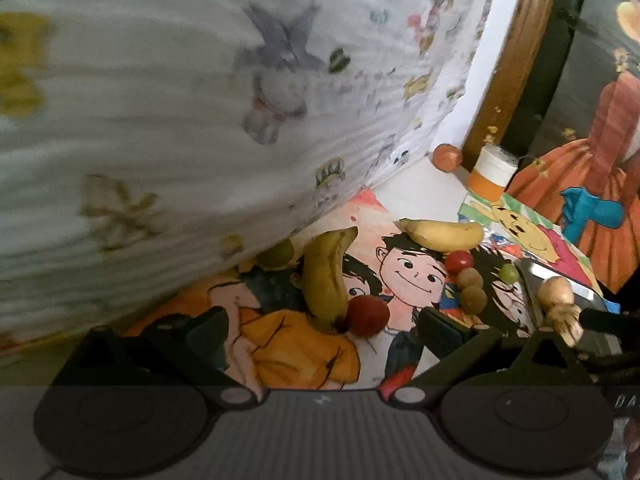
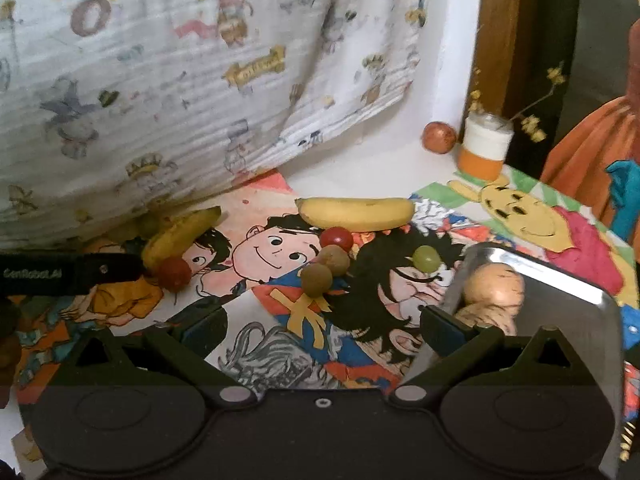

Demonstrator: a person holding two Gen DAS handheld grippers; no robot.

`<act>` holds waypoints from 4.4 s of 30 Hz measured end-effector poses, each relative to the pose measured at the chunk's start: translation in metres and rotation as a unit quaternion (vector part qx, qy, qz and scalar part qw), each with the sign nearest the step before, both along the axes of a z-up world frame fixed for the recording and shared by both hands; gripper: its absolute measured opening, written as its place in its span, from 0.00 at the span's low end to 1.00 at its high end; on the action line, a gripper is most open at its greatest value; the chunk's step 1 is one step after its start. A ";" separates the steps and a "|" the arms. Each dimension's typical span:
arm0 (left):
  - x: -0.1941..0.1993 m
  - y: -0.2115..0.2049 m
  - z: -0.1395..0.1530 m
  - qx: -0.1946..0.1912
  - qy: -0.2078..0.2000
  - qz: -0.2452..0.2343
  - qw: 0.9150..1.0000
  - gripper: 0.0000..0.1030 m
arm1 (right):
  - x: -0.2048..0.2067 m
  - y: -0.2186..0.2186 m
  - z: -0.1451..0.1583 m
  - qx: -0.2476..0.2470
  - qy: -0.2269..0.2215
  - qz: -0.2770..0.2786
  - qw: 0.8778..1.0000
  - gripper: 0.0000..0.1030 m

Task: Organize fruits
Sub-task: 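Grasp the yellow banana with the left tool while the right tool grasps the small brown fruit, then lower the banana onto the tray with the left tool while the right tool sets the brown fruit there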

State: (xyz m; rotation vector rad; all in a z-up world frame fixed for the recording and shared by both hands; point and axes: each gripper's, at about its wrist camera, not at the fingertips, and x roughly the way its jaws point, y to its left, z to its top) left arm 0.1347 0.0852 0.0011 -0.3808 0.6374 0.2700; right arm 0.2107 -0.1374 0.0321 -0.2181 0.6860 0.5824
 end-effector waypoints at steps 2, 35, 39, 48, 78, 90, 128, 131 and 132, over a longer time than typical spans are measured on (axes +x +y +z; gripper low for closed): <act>0.010 0.001 -0.004 -0.009 0.004 0.008 1.000 0.99 | 0.011 0.002 -0.007 0.005 0.007 0.007 1.000 0.96; 0.063 0.005 -0.024 -0.017 0.021 0.042 0.999 0.42 | 0.064 0.028 -0.046 0.054 0.063 0.010 0.997 0.30; 0.061 0.010 -0.025 -0.028 0.021 0.050 0.998 0.32 | 0.062 0.028 -0.046 0.057 0.064 0.013 0.996 0.27; 0.053 0.005 -0.023 -0.042 0.029 0.021 0.998 0.32 | 0.051 0.025 -0.045 0.065 0.073 0.027 0.995 0.27; 0.026 -0.037 0.006 -0.035 0.011 -0.029 0.999 0.31 | -0.007 -0.055 -0.017 0.141 0.056 -0.005 0.988 0.27; 0.034 -0.109 0.021 -0.051 0.007 -0.121 0.991 0.31 | -0.022 -0.135 -0.018 0.146 0.031 -0.084 0.985 0.27; 0.054 -0.199 -0.018 -0.078 0.055 -0.225 0.970 0.38 | -0.057 -0.184 -0.047 0.120 0.035 -0.125 0.984 0.30; 0.049 -0.196 -0.014 -0.087 0.049 -0.228 0.969 0.46 | -0.060 -0.184 -0.043 0.115 0.033 -0.128 0.985 0.32; 0.048 -0.196 -0.013 -0.089 0.047 -0.229 0.968 0.49 | -0.062 -0.183 -0.042 0.114 0.032 -0.129 0.984 0.34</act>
